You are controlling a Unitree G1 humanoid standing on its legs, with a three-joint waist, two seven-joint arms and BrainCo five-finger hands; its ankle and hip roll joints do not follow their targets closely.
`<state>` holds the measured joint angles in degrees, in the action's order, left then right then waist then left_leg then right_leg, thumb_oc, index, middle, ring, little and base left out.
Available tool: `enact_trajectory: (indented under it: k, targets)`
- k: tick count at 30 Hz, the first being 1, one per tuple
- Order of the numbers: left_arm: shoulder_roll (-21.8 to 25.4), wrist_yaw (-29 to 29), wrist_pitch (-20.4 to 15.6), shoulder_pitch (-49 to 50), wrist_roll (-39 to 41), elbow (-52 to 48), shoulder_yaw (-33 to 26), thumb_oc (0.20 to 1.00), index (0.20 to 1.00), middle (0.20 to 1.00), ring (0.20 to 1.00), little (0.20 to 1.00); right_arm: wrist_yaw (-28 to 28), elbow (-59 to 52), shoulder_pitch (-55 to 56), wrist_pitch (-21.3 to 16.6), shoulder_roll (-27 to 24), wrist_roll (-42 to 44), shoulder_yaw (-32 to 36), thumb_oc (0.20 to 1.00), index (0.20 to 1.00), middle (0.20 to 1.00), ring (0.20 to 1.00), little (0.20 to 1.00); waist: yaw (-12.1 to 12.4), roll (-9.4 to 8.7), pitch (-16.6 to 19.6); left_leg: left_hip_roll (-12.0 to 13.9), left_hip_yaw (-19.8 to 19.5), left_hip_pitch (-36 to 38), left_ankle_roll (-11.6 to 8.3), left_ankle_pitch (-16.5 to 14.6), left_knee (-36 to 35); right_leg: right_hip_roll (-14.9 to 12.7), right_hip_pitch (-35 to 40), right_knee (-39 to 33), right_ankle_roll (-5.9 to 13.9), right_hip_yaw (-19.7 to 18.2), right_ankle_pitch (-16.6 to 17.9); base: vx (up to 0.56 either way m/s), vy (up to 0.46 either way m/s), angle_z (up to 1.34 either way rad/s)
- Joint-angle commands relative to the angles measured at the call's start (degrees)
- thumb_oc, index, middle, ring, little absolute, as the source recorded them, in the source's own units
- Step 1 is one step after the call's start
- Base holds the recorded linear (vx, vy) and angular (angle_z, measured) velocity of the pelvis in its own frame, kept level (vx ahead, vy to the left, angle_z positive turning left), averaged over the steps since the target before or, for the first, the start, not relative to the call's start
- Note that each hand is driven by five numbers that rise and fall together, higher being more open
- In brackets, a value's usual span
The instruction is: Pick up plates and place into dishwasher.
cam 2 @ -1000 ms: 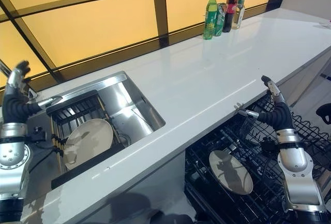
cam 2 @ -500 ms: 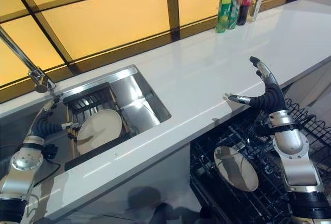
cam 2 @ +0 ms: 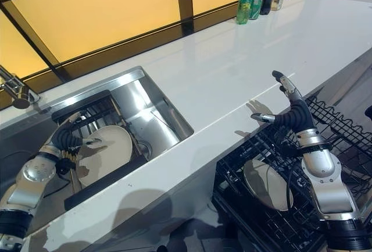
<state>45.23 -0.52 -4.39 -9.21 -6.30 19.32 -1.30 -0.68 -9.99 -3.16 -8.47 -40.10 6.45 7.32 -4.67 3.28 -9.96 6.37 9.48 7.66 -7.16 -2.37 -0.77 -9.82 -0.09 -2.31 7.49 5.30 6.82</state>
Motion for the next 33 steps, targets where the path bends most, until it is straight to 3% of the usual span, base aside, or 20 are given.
enact_trajectory:
  k: [1, 5, 8, 12, 18, 25, 30, 33]
  targets:
    - [5.50, -4.08, -3.06, -4.85, -4.10, 1.66, -0.91, 1.000, 1.000, 1.000, 1.000, 1.000, -1.81, -3.33, -1.56, -1.97, -2.64, 2.81, 0.55, 1.000, 1.000, 1.000, 1.000, 1.000, -1.61, -0.82, 1.20, -2.55, 1.32, -7.60, 5.05, -2.62, 9.50, -4.59, -0.93, 14.34, 1.99, -1.06, -10.41, 0.13, 0.073, -0.01]
    - [5.12, -4.17, -1.90, -5.69, -8.73, 3.55, 0.66, 1.000, 1.000, 1.000, 1.000, 1.000, -1.23, -2.58, -1.39, -2.03, -2.81, 2.49, 1.04, 1.000, 1.000, 1.000, 1.000, 1.000, -2.31, -0.66, 0.32, -3.51, 1.82, -8.27, 5.70, -3.62, 11.13, -5.57, -2.11, 15.41, 2.08, -2.73, -9.33, 0.11, 0.100, -0.14]
    - [6.03, -3.52, 4.55, -6.11, -14.54, 6.96, 2.58, 1.000, 1.000, 1.000, 1.000, 1.000, -1.15, -2.00, -2.18, -1.40, -3.94, 2.77, 1.02, 1.000, 1.000, 1.000, 1.000, 1.000, -2.71, -0.43, -0.35, -4.20, 1.97, -8.65, 5.95, -3.98, 11.76, -6.04, -2.64, 15.60, 2.16, -3.90, -8.58, 0.05, 0.107, -0.11]
    - [7.78, -0.45, 8.53, -6.59, -15.98, 14.15, 5.66, 1.000, 1.000, 1.000, 1.000, 1.000, -0.28, -2.55, -2.17, -0.92, -6.03, 4.18, 1.75, 1.000, 1.000, 1.000, 1.000, 1.000, -3.79, -0.18, -1.23, -4.93, 2.45, -8.74, 6.19, -4.04, 11.59, -6.61, -3.25, 15.53, 2.37, -5.22, -7.47, 0.04, 0.107, -0.15]
    - [6.37, 3.25, 6.59, -8.83, -15.57, 21.99, 7.88, 1.000, 1.000, 1.000, 1.000, 1.000, 0.82, -2.96, -2.15, -0.88, -7.43, 4.60, 2.09, 1.000, 1.000, 1.000, 1.000, 1.000, -5.37, -0.07, -2.29, -5.17, 3.73, -8.93, 6.40, -4.19, 11.98, -7.26, -4.55, 16.21, 2.44, -6.18, -6.82, 0.03, 0.092, -0.04]
    - [6.11, 4.21, 7.91, -11.79, -16.50, 31.15, 12.03, 1.000, 1.000, 1.000, 1.000, 1.000, 0.61, -2.40, -5.72, 1.00, -10.56, 4.72, 0.25, 1.000, 1.000, 1.000, 1.000, 1.000, -7.02, 0.65, -4.25, -5.51, 4.38, -9.39, 6.16, -4.31, 12.58, -7.68, -6.05, 16.64, 2.24, -7.78, -6.29, 0.01, 0.111, -0.07]
    - [6.66, 5.25, 7.07, -12.63, -10.26, 33.97, 11.36, 1.000, 1.000, 1.000, 1.000, 1.000, 0.56, -2.89, -5.76, 1.05, -11.37, 5.59, 0.36, 1.000, 1.000, 1.000, 1.000, 1.000, -7.77, 0.54, -5.41, -5.53, 4.48, -9.58, 5.87, -4.25, 12.50, -7.72, -6.33, 16.04, 2.07, -8.52, -6.13, -0.01, 0.044, -0.04]
    - [5.23, 9.63, 5.18, -12.80, -3.91, 33.76, 9.48, 1.000, 1.000, 1.000, 1.000, 1.000, 0.53, -3.70, -5.57, 1.35, -11.09, 5.48, 0.51, 1.000, 1.000, 1.000, 1.000, 1.000, -7.71, 0.45, -5.68, -5.48, 4.53, -9.54, 5.83, -4.31, 12.52, -7.76, -6.25, 15.82, 2.03, -8.28, -6.47, 0.00, 0.000, 0.00]
